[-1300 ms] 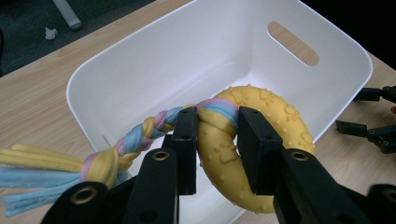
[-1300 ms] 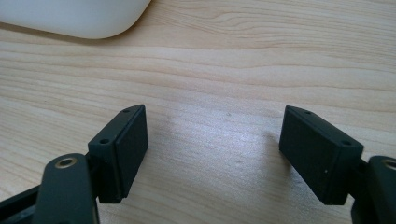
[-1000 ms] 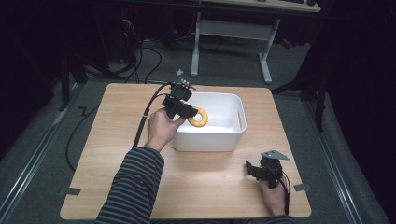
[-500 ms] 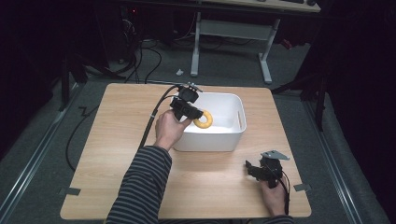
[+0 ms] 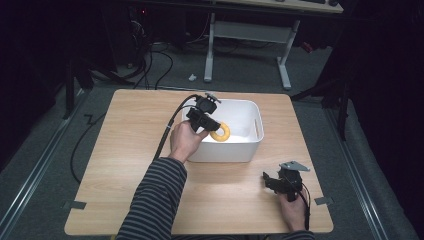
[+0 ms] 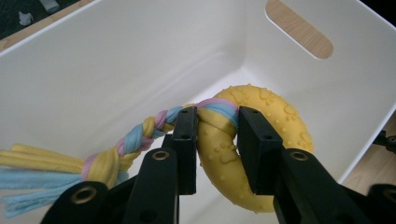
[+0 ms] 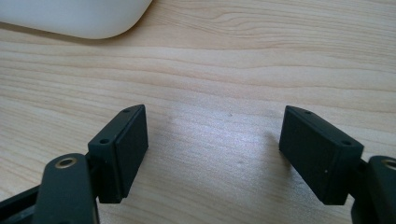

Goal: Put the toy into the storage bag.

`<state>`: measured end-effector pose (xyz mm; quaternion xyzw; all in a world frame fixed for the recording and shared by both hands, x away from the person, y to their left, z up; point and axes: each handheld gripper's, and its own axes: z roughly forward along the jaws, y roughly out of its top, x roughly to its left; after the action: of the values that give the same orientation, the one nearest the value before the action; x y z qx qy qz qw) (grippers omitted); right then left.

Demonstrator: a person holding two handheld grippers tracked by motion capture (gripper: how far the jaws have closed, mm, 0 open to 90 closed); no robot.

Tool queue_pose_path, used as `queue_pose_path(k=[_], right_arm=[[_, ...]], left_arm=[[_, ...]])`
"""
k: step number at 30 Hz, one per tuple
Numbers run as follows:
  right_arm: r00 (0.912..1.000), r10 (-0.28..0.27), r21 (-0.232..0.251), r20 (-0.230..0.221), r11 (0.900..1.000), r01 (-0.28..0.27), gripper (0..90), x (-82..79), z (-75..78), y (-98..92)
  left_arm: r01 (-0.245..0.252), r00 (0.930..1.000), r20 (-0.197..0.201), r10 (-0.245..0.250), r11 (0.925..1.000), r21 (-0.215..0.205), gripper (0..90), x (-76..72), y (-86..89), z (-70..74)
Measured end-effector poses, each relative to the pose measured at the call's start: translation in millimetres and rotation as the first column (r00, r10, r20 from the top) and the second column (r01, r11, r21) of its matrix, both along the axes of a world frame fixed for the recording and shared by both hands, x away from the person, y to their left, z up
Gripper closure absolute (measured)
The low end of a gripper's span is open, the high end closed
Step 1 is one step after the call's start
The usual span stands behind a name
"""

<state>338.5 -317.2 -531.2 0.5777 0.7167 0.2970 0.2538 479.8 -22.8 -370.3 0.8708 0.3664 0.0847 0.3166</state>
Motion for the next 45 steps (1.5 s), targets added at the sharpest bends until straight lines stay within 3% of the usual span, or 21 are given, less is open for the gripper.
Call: queue_pose_path(k=[6,15,19,23,29,35,45], right_arm=[[1.0000,0.000,0.000,0.000,1.000,0.000,23.9,0.0,0.0,0.0],[1.0000,0.000,-0.001,-0.002,1.000,0.000,23.9,0.0,0.1,0.0],[1.0000,0.000,0.000,0.000,1.000,0.000,23.9,0.1,0.0,0.1],[1.0000,0.000,0.001,0.000,1.000,0.000,23.5,0.4,-0.1,0.4],[1.0000,0.000,0.001,-0.001,1.000,0.000,23.3,0.6,-0.1,1.0],[1.0000,0.000,0.001,-0.001,1.000,0.000,23.3,0.7,0.0,1.0],[1.0000,0.000,0.001,-0.002,1.000,0.000,23.3,0.6,0.0,1.1]], left_arm=[[0.010,0.9997,-0.020,-0.010,0.9999,-0.002,68.8,-1.6,-0.4,-5.7],[0.017,0.9997,-0.018,-0.017,0.9998,0.008,68.0,-2.5,0.5,-6.5],[0.033,0.9993,-0.014,-0.033,0.9992,-0.021,60.3,-4.6,1.5,-4.5],[0.043,0.9989,0.016,-0.043,0.9990,-0.012,53.0,-11.1,3.0,-0.9],[0.044,0.9972,0.063,-0.042,0.9986,-0.030,46.8,-19.9,13.7,9.7],[0.030,0.9943,0.103,-0.025,0.9986,-0.044,44.5,-27.9,29.7,19.6],[-0.016,0.9906,0.134,0.028,0.9961,-0.087,43.2,-35.6,61.7,25.8]])
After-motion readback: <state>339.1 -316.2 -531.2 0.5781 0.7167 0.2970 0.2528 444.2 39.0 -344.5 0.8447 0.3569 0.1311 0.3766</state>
